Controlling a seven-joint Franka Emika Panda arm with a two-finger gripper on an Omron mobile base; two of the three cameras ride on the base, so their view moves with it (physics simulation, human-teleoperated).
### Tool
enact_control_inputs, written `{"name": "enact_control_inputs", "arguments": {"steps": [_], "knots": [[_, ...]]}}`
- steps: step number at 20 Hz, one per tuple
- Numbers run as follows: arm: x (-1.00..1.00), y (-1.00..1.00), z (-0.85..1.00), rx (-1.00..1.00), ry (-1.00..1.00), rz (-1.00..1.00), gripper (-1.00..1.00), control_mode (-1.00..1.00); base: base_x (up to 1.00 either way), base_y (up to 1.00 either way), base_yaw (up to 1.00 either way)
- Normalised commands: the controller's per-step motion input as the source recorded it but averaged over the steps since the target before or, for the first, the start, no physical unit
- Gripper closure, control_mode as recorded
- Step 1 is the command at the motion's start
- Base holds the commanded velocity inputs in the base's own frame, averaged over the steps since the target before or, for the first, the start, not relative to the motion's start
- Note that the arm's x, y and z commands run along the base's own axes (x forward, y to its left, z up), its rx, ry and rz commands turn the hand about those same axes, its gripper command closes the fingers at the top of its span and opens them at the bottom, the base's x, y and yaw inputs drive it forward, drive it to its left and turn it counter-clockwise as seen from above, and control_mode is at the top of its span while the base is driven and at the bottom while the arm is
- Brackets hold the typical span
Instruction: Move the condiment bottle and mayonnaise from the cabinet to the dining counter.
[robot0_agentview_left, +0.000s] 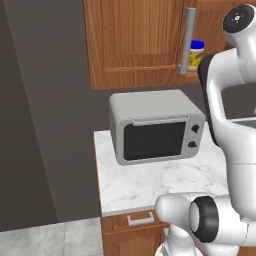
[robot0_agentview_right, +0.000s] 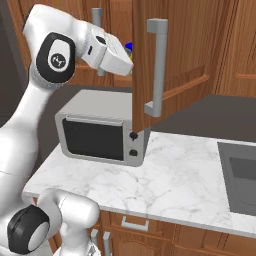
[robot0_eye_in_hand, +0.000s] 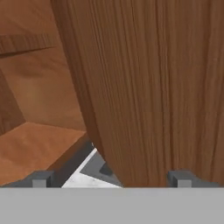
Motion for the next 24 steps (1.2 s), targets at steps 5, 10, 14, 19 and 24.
{"name": "enact_control_inputs", "arguments": {"steps": [5, 10, 14, 19, 24], "knots": [[0.00, -0.54, 0.00, -0.04, -0.07, -0.18, -1.00, -1.00, 0.00, 0.00, 0.00], [-0.01, -0.83, 0.00, -0.07, -0.07, -0.25, -1.00, -1.00, 0.00, 0.00, 0.00], [-0.04, -0.98, 0.00, -0.05, 0.00, -0.26, -1.00, -1.00, 0.00, 0.00, 0.00], [0.00, -0.92, 0.00, -0.02, 0.00, -0.23, -1.00, -1.00, 0.00, 0.00, 0.00], [-0.50, -0.01, 0.00, 0.00, -0.05, -0.04, -1.00, -1.00, 0.00, 0.00, 0.00]]}}
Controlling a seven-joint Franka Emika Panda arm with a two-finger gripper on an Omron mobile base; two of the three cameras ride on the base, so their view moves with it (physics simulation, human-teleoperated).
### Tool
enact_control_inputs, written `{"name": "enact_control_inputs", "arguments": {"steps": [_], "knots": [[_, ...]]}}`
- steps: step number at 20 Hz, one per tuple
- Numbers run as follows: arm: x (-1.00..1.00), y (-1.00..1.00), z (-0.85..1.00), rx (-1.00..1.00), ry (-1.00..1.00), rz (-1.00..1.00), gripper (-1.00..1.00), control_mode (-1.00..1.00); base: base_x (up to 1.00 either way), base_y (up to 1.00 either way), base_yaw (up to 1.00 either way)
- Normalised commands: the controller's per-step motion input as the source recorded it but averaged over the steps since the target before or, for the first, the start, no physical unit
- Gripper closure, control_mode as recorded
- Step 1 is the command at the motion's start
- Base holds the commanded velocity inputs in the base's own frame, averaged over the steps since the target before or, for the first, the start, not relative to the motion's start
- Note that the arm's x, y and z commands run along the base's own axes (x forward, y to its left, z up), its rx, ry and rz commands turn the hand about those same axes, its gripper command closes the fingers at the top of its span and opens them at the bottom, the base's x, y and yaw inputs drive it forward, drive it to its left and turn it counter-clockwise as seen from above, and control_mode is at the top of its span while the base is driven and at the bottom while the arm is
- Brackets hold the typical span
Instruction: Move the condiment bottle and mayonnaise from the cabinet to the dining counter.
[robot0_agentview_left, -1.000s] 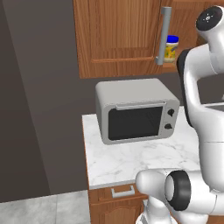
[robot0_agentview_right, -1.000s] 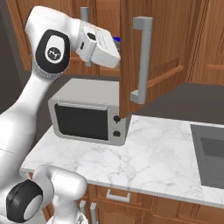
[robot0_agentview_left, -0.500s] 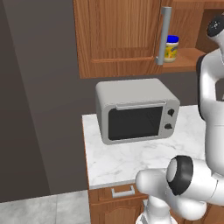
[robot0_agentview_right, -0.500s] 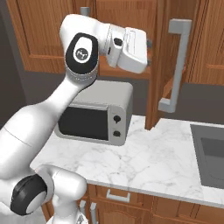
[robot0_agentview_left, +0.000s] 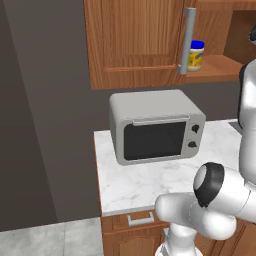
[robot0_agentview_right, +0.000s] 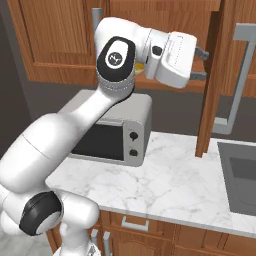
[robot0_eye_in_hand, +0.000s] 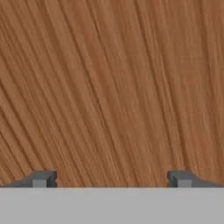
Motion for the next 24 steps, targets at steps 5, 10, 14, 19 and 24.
{"name": "enact_control_inputs", "arguments": {"steps": [5, 10, 14, 19, 24], "knots": [[-0.92, 0.95, -0.03, -0.01, -0.09, 0.22, -1.00, -1.00, 0.00, 0.00, 0.00], [-0.61, 1.00, -0.05, -0.08, -0.03, 0.44, -1.00, -1.00, 0.00, 0.00, 0.00], [-0.34, 1.00, -0.09, -0.13, 0.00, 0.55, -1.00, -1.00, 0.00, 0.00, 0.00], [-0.13, 1.00, -0.01, -0.13, -0.16, 0.54, -1.00, -1.00, 0.00, 0.00, 0.00], [0.00, 1.00, 0.00, -0.12, -0.25, 0.45, -1.00, -1.00, 0.00, 0.00, 0.00]]}}
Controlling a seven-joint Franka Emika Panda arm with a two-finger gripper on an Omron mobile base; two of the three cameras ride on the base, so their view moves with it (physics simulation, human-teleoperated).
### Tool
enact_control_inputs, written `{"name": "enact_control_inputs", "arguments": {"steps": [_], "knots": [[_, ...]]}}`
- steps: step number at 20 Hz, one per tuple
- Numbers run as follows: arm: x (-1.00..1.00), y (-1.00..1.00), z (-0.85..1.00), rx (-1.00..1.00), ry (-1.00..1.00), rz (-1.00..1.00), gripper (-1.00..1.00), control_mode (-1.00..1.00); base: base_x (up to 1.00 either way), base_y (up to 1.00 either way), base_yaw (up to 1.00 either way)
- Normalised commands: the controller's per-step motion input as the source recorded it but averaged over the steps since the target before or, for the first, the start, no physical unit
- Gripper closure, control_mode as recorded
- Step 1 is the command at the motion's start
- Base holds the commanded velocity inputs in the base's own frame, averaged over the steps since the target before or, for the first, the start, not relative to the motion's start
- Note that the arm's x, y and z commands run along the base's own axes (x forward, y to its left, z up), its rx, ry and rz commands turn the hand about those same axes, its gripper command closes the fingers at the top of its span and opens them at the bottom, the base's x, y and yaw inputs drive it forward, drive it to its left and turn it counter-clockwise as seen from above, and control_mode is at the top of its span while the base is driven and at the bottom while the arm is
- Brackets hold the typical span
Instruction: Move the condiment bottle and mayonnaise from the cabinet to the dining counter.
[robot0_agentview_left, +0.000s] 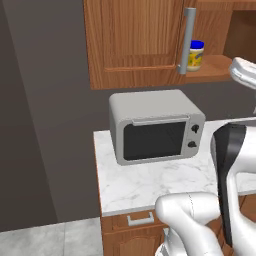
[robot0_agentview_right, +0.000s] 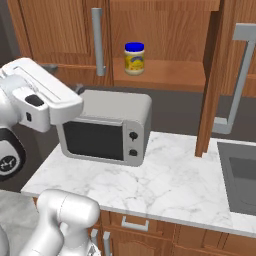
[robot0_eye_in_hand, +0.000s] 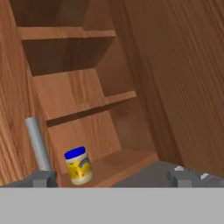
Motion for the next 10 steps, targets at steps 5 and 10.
{"name": "enact_control_inputs", "arguments": {"steps": [5, 10], "knots": [[0.05, 0.89, 0.00, -0.09, -0.19, 0.36, -1.00, -1.00, 0.00, 0.00, 0.00], [0.41, 0.54, 0.00, -0.08, -0.10, 0.21, -1.00, -1.00, 0.00, 0.00, 0.00]]}}
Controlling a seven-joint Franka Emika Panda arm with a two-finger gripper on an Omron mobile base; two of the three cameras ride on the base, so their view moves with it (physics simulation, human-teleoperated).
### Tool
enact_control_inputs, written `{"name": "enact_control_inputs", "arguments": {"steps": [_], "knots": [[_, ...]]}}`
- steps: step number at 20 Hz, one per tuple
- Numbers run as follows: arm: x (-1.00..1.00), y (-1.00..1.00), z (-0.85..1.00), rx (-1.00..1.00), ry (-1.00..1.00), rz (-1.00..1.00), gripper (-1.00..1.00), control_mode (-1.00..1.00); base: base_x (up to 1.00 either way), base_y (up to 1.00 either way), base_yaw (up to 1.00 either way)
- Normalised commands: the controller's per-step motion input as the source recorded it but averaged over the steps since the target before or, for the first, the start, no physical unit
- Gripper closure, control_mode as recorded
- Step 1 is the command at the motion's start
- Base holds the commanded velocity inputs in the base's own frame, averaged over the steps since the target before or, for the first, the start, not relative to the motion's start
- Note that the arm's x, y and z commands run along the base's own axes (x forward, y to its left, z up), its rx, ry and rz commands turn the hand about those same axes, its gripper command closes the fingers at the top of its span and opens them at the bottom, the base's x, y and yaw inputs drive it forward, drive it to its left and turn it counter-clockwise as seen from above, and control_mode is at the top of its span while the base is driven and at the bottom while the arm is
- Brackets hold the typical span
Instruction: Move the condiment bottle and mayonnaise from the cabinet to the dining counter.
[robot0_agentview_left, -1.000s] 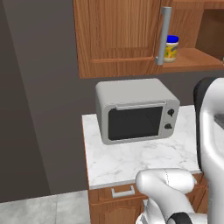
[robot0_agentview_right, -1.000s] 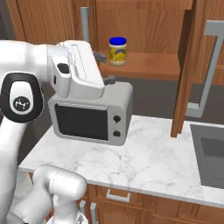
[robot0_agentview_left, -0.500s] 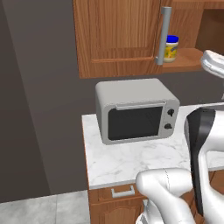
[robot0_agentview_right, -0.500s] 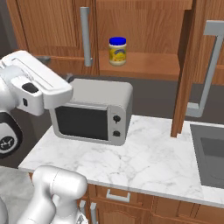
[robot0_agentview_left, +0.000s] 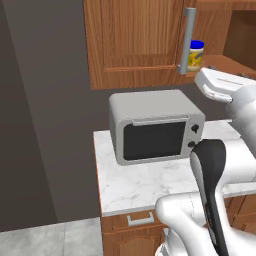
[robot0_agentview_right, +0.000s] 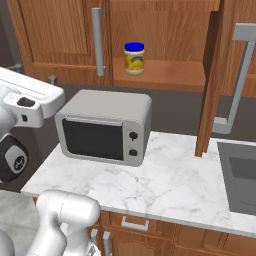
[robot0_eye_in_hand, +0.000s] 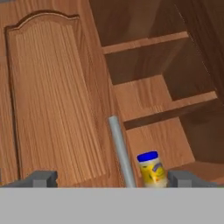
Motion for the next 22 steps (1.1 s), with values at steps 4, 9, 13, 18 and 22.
{"name": "enact_control_inputs", "arguments": {"steps": [4, 9, 13, 18, 22], "knots": [[0.44, 0.19, 0.01, -0.15, -0.10, 0.05, -1.00, -1.00, 0.00, 0.00, 0.00], [0.27, 0.01, 0.07, -0.16, -0.11, 0.00, -1.00, -1.00, 0.00, 0.00, 0.00], [0.25, 0.00, 0.07, -0.13, -0.07, 0.00, -1.00, -1.00, 0.00, 0.00, 0.00], [0.28, 0.00, 0.08, -0.08, -0.03, 0.00, -1.00, -1.00, 0.00, 0.00, 0.00], [0.29, 0.00, 0.11, -0.01, 0.00, 0.00, -1.00, -1.00, 0.00, 0.00, 0.00]]}}
